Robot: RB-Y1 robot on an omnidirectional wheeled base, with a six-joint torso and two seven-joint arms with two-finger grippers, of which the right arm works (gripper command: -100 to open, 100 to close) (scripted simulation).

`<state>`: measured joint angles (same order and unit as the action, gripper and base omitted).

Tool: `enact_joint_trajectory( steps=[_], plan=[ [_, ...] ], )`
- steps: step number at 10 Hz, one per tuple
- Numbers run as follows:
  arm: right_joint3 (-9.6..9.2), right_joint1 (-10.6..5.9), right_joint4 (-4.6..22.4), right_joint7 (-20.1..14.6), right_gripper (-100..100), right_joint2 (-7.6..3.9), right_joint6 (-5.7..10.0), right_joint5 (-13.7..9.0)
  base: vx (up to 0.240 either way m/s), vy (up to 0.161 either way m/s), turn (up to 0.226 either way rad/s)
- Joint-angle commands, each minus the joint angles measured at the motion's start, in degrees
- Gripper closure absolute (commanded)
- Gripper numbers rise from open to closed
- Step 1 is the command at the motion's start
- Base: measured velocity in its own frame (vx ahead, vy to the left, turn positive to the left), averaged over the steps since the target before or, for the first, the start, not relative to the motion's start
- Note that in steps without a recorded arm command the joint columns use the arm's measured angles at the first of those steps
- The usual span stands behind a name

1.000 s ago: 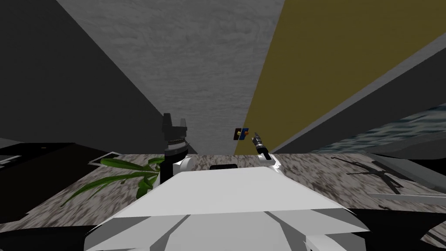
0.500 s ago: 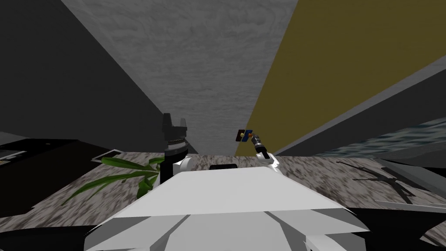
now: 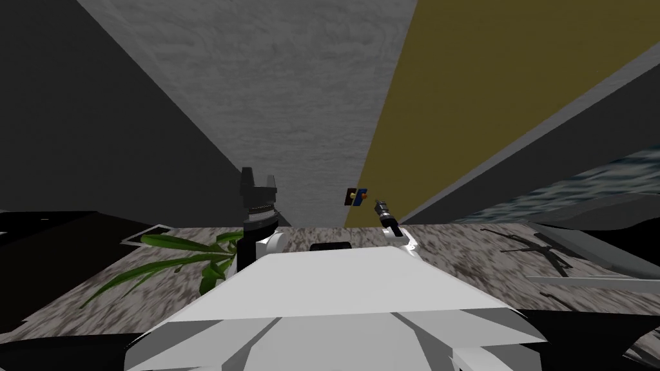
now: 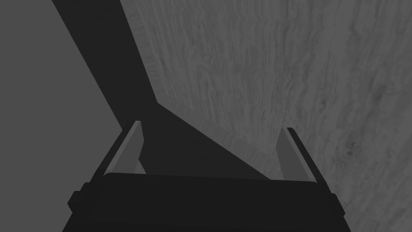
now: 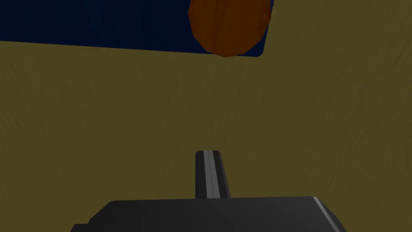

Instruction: Pull the door open

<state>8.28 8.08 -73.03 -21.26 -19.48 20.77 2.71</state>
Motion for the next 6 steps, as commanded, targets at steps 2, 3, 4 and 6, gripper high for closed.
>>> enact_joint_trajectory(
  steps=[2,3,4,6],
  plan=[
    [0.43,0.65,0.98,-0.28,-100,-0.63,0.62,-0.06,-0.177,-0.055,-0.026],
    [0.05,1.01,0.51,-0.6,-100,-0.75,0.66,0.0,-0.204,0.051,0.005],
    [-0.61,1.21,-0.11,-0.93,-100,-0.72,0.75,0.11,-0.215,0.081,0.031],
    [-2.8,1.08,-1.86,-1.7,-100,-0.25,1.11,0.49,-0.195,0.09,0.124]
  ],
)
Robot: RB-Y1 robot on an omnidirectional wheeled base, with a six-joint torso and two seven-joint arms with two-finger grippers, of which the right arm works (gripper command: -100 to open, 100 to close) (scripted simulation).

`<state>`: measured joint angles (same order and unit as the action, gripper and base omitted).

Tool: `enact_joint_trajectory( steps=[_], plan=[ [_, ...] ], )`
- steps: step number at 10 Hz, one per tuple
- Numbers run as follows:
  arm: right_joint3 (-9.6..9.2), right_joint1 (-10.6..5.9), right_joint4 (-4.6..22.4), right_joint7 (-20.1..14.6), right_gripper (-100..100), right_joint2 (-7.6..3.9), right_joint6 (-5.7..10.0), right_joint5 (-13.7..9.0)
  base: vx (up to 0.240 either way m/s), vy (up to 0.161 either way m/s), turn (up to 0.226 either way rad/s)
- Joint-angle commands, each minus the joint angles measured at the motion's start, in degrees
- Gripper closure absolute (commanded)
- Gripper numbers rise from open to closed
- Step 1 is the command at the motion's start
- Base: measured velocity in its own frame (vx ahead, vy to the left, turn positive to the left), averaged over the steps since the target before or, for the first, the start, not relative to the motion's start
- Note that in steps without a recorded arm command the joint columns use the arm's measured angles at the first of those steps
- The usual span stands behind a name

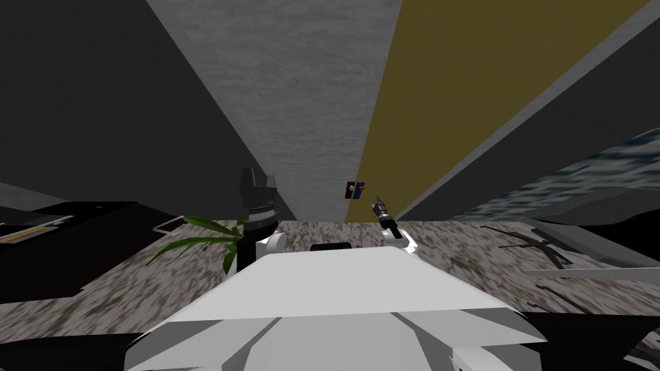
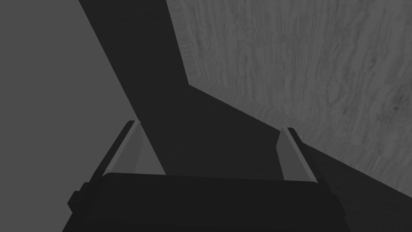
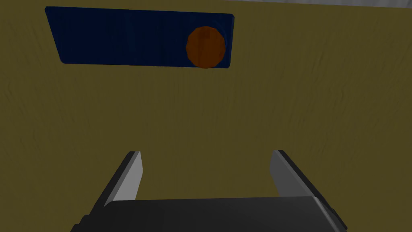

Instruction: Pull the door open

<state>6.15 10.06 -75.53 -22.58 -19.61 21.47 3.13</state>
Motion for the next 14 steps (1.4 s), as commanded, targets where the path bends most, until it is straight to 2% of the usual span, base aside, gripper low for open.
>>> enact_joint_trajectory(
  steps=[1,2,3,5,7,11,14],
  plan=[
    [-1.62,-1.28,-0.06,-0.61,-100,0.18,0.57,0.24,-0.045,0.138,0.119],
    [-0.99,-0.76,-0.13,-0.47,-100,-0.09,0.14,0.09,-0.003,0.062,0.016],
    [0.49,-0.2,1.03,-0.26,-100,-0.69,0.07,-0.17,-0.018,-0.035,-0.142],
    [2.46,0.36,2.49,0.25,-100,-1.29,-0.08,-0.48,0.007,-0.124,-0.17],
    [3.83,0.14,3.85,0.91,-100,-1.33,-0.03,-0.68,0.119,-0.126,-0.063],
    [2.8,-1.51,3.85,1.33,-100,-0.19,0.4,-0.47,0.178,0.002,0.07],
    [0.51,-3.6,2.96,1.46,-100,1.41,0.95,-0.06,0.206,0.107,0.166]
  ],
)
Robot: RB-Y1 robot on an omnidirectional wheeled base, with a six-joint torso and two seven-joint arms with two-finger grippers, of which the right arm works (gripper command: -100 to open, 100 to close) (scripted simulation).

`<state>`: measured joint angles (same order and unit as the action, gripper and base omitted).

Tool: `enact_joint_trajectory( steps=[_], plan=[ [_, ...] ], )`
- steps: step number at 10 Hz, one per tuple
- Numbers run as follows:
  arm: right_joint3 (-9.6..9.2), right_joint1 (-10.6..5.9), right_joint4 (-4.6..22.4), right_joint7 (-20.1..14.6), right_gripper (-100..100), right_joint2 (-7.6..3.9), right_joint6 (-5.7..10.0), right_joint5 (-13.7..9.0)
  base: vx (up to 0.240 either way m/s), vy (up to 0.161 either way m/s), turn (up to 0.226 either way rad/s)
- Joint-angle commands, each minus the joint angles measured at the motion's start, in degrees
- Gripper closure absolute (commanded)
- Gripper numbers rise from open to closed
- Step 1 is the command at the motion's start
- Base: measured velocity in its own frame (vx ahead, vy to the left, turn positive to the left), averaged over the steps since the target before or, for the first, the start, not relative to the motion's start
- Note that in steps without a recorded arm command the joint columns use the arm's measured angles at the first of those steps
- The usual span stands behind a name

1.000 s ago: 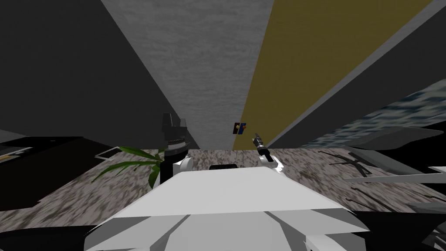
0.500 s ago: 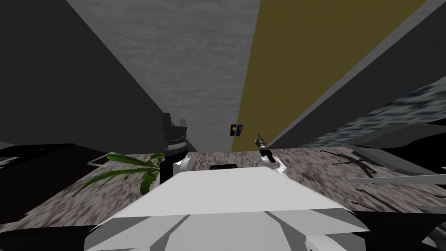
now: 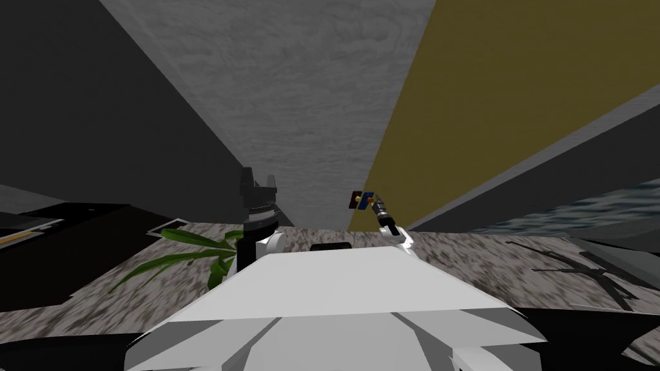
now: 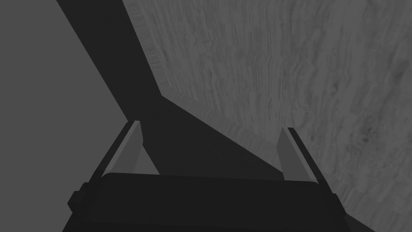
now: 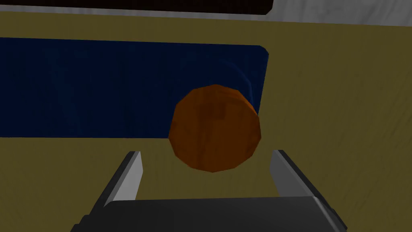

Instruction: Pull the door open

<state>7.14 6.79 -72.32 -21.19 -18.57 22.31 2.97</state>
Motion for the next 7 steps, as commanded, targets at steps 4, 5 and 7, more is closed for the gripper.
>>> enact_joint_trajectory(
  steps=[4,5,7],
  plan=[
    [0.0,0.0,0.0,0.0,100,0.0,0.0,0.0,0.005,0.004,0.008],
    [0.0,0.0,0.0,0.0,100,0.0,0.0,0.0,-0.019,-0.006,0.005],
    [0.0,0.0,0.0,0.0,100,0.0,0.0,0.0,-0.005,0.001,-0.003]
  ],
)
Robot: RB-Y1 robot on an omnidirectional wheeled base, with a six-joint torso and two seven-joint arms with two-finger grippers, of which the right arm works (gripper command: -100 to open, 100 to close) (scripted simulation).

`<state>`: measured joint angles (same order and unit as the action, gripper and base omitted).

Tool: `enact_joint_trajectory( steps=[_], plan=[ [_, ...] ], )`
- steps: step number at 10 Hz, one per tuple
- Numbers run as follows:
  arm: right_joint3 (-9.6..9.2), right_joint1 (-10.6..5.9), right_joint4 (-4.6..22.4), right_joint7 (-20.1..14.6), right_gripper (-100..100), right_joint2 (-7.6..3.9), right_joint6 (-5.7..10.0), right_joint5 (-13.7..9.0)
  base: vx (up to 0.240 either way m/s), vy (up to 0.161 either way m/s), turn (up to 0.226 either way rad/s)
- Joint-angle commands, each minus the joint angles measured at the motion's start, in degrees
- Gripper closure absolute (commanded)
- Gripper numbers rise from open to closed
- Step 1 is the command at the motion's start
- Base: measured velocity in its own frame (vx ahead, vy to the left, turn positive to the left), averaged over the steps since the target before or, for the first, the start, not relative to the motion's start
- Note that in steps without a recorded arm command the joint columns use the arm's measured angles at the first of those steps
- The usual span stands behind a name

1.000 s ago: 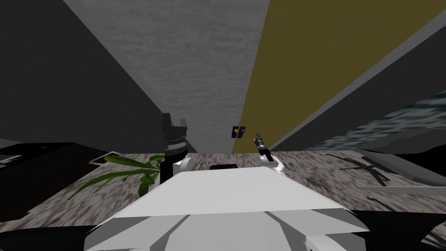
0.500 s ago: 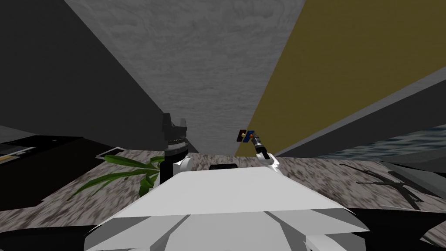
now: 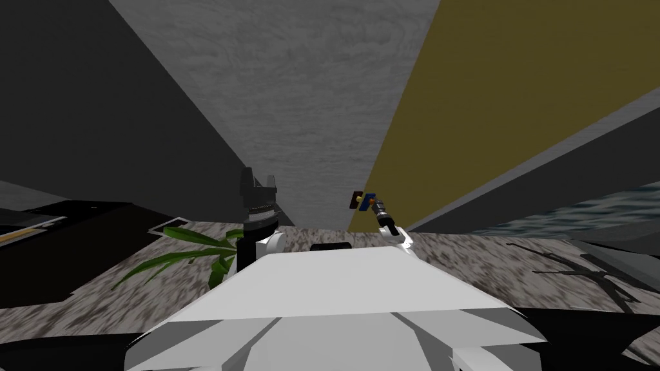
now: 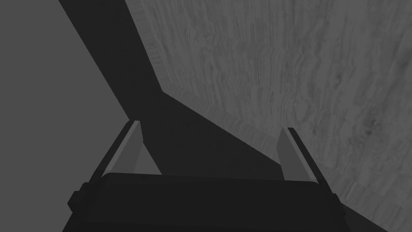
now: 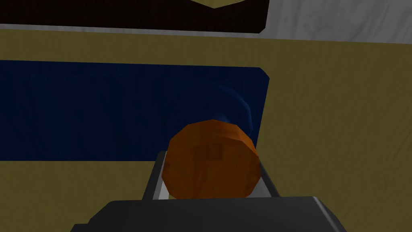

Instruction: Pull the door open

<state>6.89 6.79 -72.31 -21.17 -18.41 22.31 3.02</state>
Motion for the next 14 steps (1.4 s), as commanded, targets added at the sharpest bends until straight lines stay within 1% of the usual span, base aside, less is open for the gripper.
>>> enact_joint_trajectory(
  steps=[1,3,4,6,9,10,11,13,14],
  plan=[
    [0.89,0.99,0.35,-0.2,100,-0.85,-0.13,-0.18,-0.087,-0.08,-0.094],
    [1.27,1.59,0.47,-0.41,100,-1.38,-0.15,-0.26,-0.127,-0.109,-0.089],
    [0.97,1.94,-0.13,-0.7,-100,-1.41,-0.09,-0.18,-0.164,-0.026,-0.026],
    [0.12,2.69,-1.37,-1.48,-100,-1.7,0.05,-0.04,-0.182,0.044,0.013],
    [-1.98,3.54,-3.74,-2.78,-100,-1.87,0.38,0.38,-0.198,0.093,0.063],
    [-1.48,3.69,-3.77,-2.56,-100,-2.02,0.02,0.22,-0.076,0.047,0.01],
    [0.11,4.29,-2.61,-2.29,-100,-2.59,-0.36,-0.08,-0.044,-0.059,-0.179],
    [2.01,4.5,-0.91,-1.64,-100,-3.03,-0.75,-0.42,-0.019,-0.114,-0.16],
    [2.13,4.47,-0.78,-1.58,-100,-3.04,-0.77,-0.44,0.044,-0.083,-0.038]
  ],
)
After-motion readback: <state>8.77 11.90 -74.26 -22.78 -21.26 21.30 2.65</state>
